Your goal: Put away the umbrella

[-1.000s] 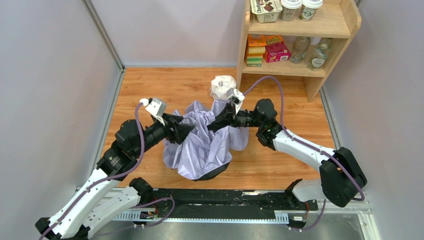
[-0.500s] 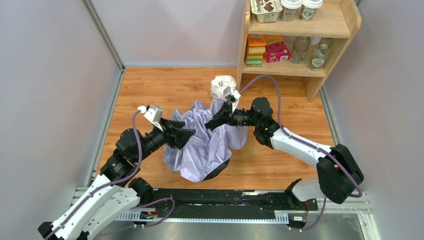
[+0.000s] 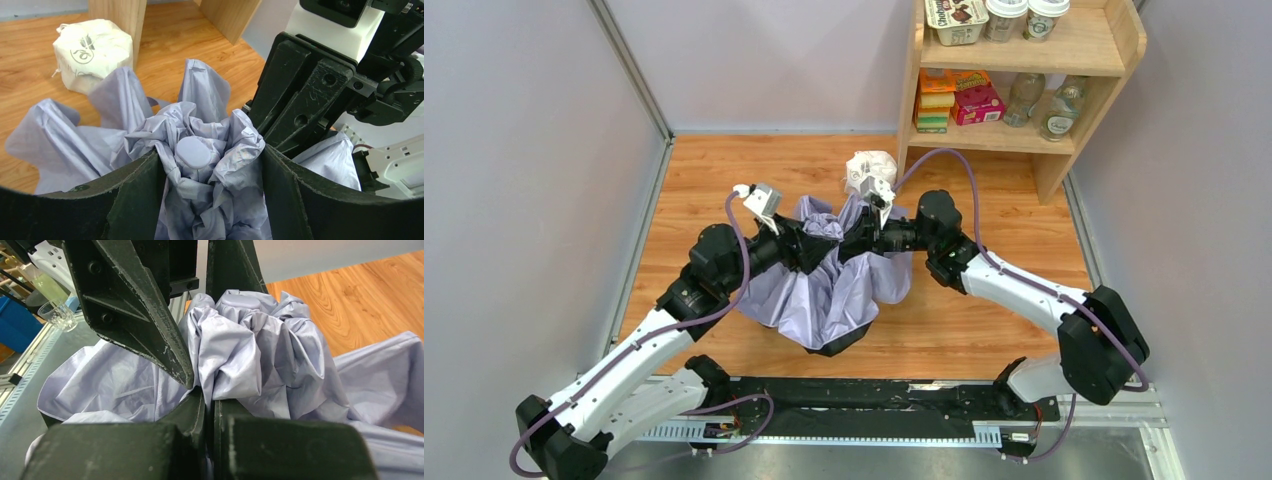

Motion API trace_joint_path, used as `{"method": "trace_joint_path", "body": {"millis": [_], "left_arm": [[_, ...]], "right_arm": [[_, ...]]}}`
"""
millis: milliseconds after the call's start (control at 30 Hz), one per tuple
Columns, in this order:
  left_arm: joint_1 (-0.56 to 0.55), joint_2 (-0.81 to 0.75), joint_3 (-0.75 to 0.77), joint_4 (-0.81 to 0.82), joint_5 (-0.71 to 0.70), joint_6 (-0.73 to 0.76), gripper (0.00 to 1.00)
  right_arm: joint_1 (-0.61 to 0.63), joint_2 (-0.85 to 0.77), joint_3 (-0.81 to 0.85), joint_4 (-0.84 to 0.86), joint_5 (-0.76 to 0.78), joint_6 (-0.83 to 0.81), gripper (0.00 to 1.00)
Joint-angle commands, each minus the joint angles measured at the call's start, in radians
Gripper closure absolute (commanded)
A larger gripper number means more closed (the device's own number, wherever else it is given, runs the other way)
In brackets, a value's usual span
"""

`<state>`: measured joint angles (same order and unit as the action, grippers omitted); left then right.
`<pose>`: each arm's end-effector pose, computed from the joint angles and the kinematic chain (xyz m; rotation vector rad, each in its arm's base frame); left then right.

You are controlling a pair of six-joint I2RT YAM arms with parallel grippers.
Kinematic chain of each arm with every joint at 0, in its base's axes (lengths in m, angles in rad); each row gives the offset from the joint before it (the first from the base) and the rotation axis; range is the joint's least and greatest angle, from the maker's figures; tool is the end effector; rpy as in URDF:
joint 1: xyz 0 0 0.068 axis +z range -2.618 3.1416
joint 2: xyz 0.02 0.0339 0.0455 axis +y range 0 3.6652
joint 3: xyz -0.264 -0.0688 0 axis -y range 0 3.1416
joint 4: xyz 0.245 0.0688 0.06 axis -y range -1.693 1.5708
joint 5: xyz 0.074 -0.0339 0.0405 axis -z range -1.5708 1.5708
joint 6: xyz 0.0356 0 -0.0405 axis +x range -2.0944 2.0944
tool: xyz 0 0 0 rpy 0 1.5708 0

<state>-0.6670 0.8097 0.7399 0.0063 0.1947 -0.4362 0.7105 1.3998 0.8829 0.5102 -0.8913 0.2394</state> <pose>0.1491 -0.1262 0.3405 0.3553 1.6934 -0.9907 0.2200 0.2258 0.3041 -1.1120 1.3790 1.4069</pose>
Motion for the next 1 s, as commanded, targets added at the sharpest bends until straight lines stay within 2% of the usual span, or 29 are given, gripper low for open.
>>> {"method": "trace_joint_path", "body": {"millis": [0,67,100,200,233,267,300,333,367,400,433,500,533,567,600,633,700,767,833,900,967], "left_arm": [[0.001,0.008,-0.008,0.165,0.048,-0.009,0.28],[0.001,0.017,-0.014,0.181,0.054,-0.006,0.39],[0.001,0.020,-0.013,0.178,0.052,-0.001,0.50],[0.001,0.020,0.009,0.159,0.045,0.008,0.72],[0.001,0.014,0.010,0.155,0.052,0.017,0.84],[0.001,0.014,0.016,0.153,0.058,0.024,0.88],[0.001,0.008,0.019,0.146,0.058,0.037,0.97],[0.001,0.002,0.018,0.143,0.057,0.051,1.00],[0.001,-0.010,0.016,0.130,0.051,0.062,1.00],[0.001,-0.021,0.009,0.127,0.043,0.080,1.00],[0.001,-0.038,0.004,0.118,0.022,0.086,1.00],[0.001,-0.084,-0.026,0.126,0.005,0.111,1.00],[0.001,-0.099,-0.051,0.130,-0.003,0.122,1.00],[0.001,-0.130,-0.062,0.136,-0.027,0.125,1.00],[0.001,-0.144,-0.080,0.135,-0.044,0.132,1.00],[0.001,-0.170,-0.086,0.130,-0.069,0.137,1.00],[0.001,-0.201,-0.102,0.118,-0.113,0.140,1.00],[0.001,-0.218,-0.106,0.106,-0.158,0.131,1.00],[0.001,-0.227,-0.105,0.100,-0.184,0.114,1.00],[0.001,-0.228,-0.100,0.103,-0.178,0.096,1.00],[0.001,-0.227,-0.100,0.113,-0.143,0.086,1.00]], "right_arm": [[0.061,-0.013,0.083,-0.004,-0.119,-0.072,1.00],[0.079,-0.010,0.105,-0.054,-0.129,-0.103,1.00],[0.089,-0.010,0.113,-0.073,-0.130,-0.118,1.00],[0.102,-0.015,0.122,-0.131,-0.121,-0.156,1.00],[0.104,-0.016,0.123,-0.147,-0.112,-0.160,1.00],[0.103,-0.019,0.116,-0.150,-0.098,-0.163,1.00],[0.103,-0.024,0.105,-0.153,-0.069,-0.163,1.00],[0.101,-0.039,0.099,-0.168,0.008,-0.163,0.97],[0.099,-0.048,0.091,-0.200,0.046,-0.163,0.94],[0.095,-0.061,0.087,-0.229,0.083,-0.164,0.86],[0.095,-0.074,0.084,-0.257,0.159,-0.152,0.61],[0.092,-0.120,0.074,-0.352,0.289,-0.134,0.43],[0.090,-0.146,0.070,-0.395,0.374,-0.123,0.27],[0.087,-0.180,0.068,-0.465,0.496,-0.097,0.19],[0.072,-0.209,0.068,-0.505,0.564,-0.077,0.13],[0.057,-0.241,0.074,-0.577,0.598,-0.057,0.02],[0.021,-0.301,0.073,-0.636,0.643,0.006,0.00],[0.018,-0.343,0.080,-0.699,0.594,-0.012,0.00],[0.021,-0.381,0.074,-0.739,0.460,-0.058,0.00],[0.044,-0.433,0.010,-0.707,0.379,-0.097,0.00],[0.053,-0.488,-0.066,-0.597,0.280,-0.092,0.00]]}}
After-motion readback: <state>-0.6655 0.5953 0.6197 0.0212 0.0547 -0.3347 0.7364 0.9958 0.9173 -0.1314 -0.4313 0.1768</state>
